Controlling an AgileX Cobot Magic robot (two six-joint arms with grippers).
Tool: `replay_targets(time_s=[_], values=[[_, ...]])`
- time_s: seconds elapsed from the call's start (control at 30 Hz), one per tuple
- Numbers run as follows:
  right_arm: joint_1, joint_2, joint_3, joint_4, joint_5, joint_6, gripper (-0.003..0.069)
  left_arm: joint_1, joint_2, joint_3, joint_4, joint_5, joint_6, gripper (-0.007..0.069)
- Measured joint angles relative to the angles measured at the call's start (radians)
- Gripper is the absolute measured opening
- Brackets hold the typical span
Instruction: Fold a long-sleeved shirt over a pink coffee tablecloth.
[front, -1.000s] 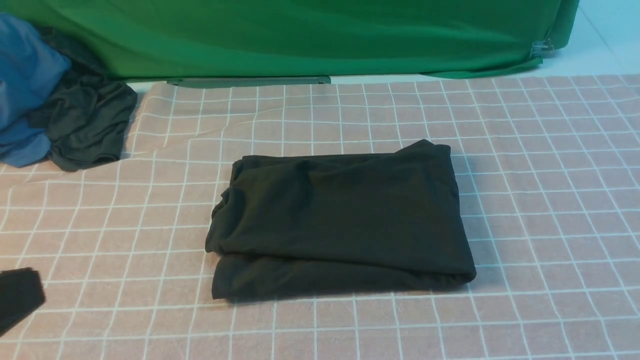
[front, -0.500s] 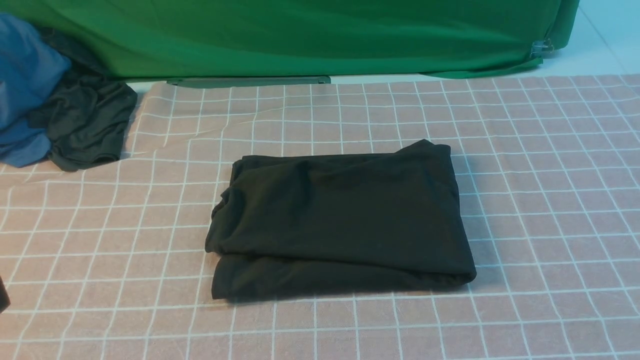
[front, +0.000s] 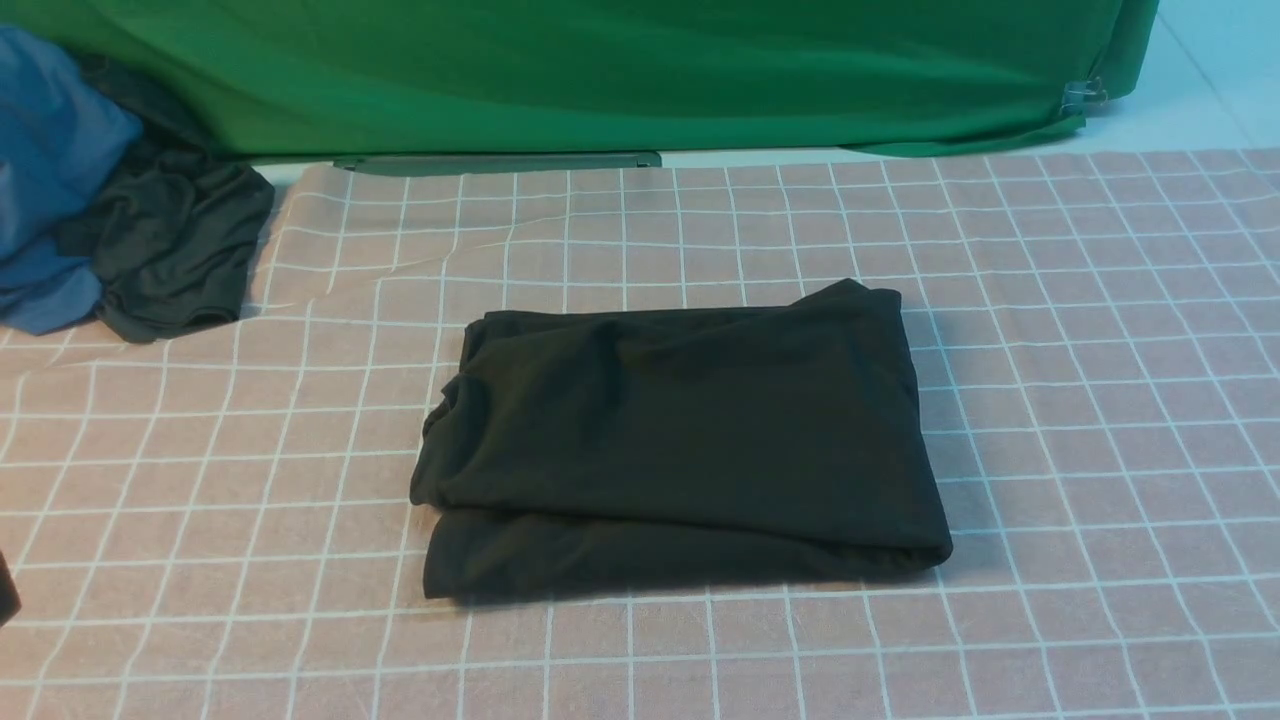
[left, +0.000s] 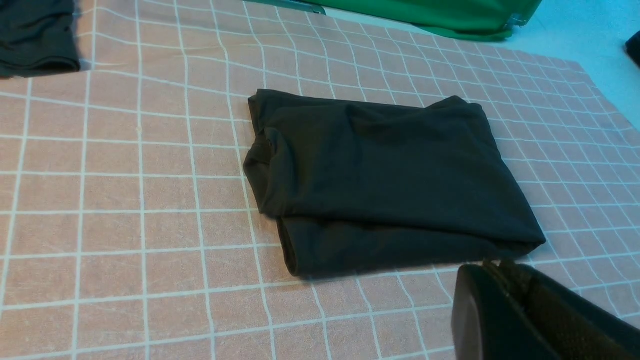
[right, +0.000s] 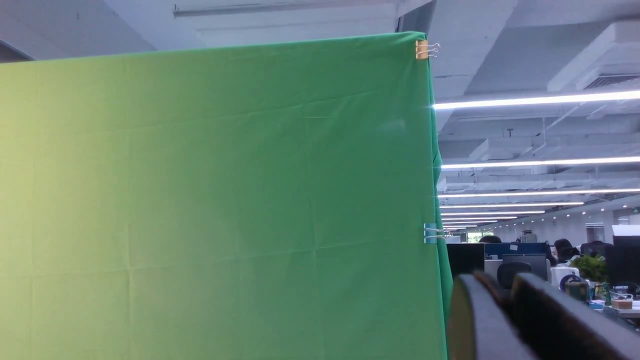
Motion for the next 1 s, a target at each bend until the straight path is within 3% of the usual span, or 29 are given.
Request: replay_targets(time_s=[0.23, 0.33, 0.47, 0.6, 0.83, 1.0], values=[[0.000, 0.000, 0.000, 0.001, 0.000, 0.000, 0.0145, 0.000, 0.000, 0.001, 0.011, -0.021, 0.024, 0.0013], [0.000, 0.000, 0.000, 0.001, 0.000, 0.000, 0.0152, 0.009, -0.016, 0.041, 0.017, -0.177, 0.042, 0.0013], [0.000, 0.000, 0.000, 0.001, 0.000, 0.000, 0.0162, 0.079, -0.105, 0.211, 0.000, -0.542, 0.052, 0.0013], [0.000, 0.000, 0.000, 0.001, 0.000, 0.000, 0.0165, 0.146, -0.203, 0.416, -0.005, -0.726, 0.053, 0.0013], [0.000, 0.000, 0.000, 0.001, -0.002, 0.000, 0.0185, 0.229, -0.288, 0.735, 0.057, -0.793, 0.053, 0.0013], [0.000, 0.000, 0.000, 0.001, -0.002, 0.000, 0.0198, 0.237, -0.292, 0.775, 0.059, -0.805, 0.053, 0.0013]])
